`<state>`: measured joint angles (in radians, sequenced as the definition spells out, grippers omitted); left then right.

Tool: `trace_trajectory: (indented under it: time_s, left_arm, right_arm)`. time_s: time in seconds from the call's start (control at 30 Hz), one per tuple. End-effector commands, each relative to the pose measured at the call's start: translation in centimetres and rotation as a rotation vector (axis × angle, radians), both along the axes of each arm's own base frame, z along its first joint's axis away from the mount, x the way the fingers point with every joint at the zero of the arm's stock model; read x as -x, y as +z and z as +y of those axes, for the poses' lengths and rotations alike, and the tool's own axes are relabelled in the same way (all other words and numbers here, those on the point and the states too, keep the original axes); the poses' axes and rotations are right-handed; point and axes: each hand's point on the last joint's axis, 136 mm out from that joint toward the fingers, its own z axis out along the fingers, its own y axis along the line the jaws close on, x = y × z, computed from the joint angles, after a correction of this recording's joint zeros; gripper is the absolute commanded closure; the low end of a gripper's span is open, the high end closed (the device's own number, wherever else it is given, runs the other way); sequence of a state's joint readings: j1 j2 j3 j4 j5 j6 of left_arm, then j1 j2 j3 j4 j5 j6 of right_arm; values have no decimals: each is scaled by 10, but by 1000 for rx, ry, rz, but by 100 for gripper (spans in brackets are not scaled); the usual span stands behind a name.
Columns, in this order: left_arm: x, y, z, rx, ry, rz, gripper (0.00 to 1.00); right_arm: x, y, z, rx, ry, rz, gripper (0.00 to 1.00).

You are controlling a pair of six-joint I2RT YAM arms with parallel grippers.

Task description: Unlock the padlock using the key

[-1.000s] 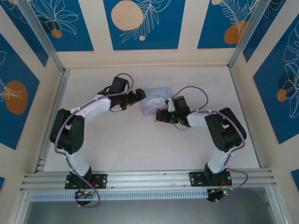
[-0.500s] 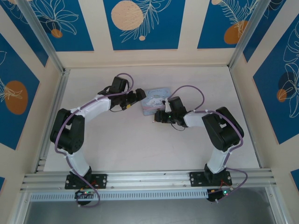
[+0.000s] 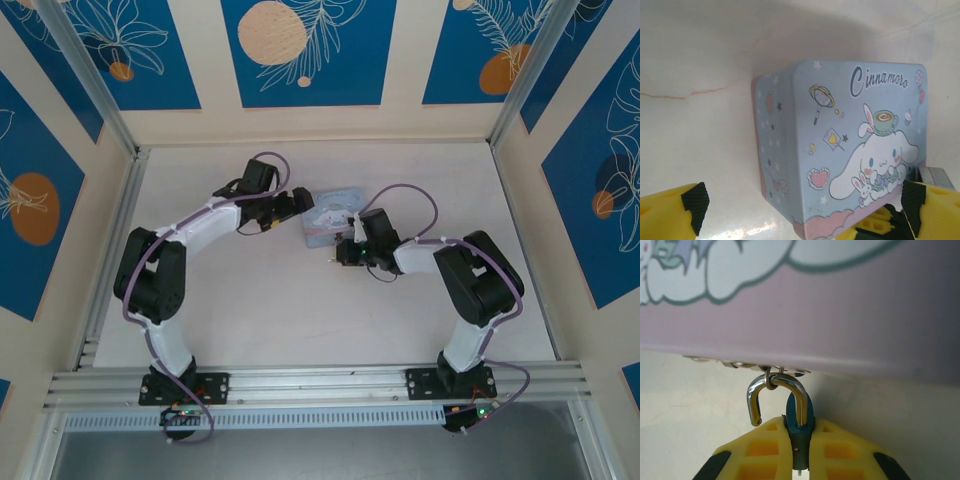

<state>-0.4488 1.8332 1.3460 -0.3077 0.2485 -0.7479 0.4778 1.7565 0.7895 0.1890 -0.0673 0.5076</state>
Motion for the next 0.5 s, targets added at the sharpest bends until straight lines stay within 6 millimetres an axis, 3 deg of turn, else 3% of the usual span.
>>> trace_trajectory:
  time_s: [0.0, 0.47]
  left_arm:
    - [3, -6, 4, -104, -39, -2, 0]
    - [15, -20, -8, -358, -163, -46, 0]
  right_arm:
    - [18, -11, -16, 24, -6, 85, 100]
    - [18, -4, -30, -108, 4, 148, 100]
